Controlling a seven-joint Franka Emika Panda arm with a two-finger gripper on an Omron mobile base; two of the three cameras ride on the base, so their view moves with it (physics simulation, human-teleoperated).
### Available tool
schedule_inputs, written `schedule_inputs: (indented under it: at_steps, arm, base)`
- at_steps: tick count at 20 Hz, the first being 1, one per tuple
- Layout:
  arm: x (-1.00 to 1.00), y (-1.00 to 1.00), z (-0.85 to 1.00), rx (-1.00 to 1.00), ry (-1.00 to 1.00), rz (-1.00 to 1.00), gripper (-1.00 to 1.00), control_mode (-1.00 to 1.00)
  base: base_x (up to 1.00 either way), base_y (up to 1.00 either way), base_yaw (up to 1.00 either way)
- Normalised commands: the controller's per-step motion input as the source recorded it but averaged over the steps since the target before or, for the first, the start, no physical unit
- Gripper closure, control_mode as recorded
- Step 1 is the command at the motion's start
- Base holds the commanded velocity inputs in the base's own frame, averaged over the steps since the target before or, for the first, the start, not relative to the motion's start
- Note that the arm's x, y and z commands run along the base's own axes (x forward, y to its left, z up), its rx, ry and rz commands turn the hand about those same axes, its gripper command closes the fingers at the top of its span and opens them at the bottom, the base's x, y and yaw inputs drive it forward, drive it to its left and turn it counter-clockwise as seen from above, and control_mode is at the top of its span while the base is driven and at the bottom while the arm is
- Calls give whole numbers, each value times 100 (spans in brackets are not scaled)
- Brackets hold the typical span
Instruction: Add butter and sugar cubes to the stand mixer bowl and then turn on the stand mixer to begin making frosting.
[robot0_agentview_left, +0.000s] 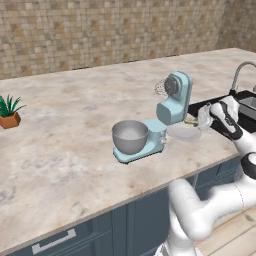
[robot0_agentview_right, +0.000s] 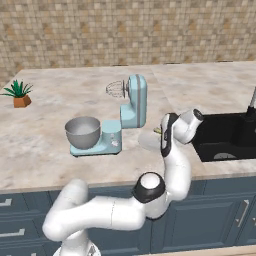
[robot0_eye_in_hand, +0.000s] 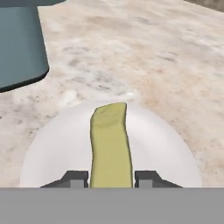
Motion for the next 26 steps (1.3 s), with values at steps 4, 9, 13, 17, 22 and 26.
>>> schedule_inputs:
  at_steps: [4,9,13,17,22,26]
  arm:
    - [-93,16,63,-10,-29,0,100,-100]
    - [-100,19,51,-13,-35,3,100,-100]
    - [-91,37,41,-19,-37,6,100,-100]
    - [-56,50,51,-16,-29,7,100,-100]
    - [-24,25,40,-27,-20,20,100,-100]
    - [-4,3,34,-34,-11,27,100,-100]
  base:
    - [0,0,0]
    - [0,0,0]
    - [0,0,0]
    - [0,0,0]
    - [0,0,0]
    - [0,0,0]
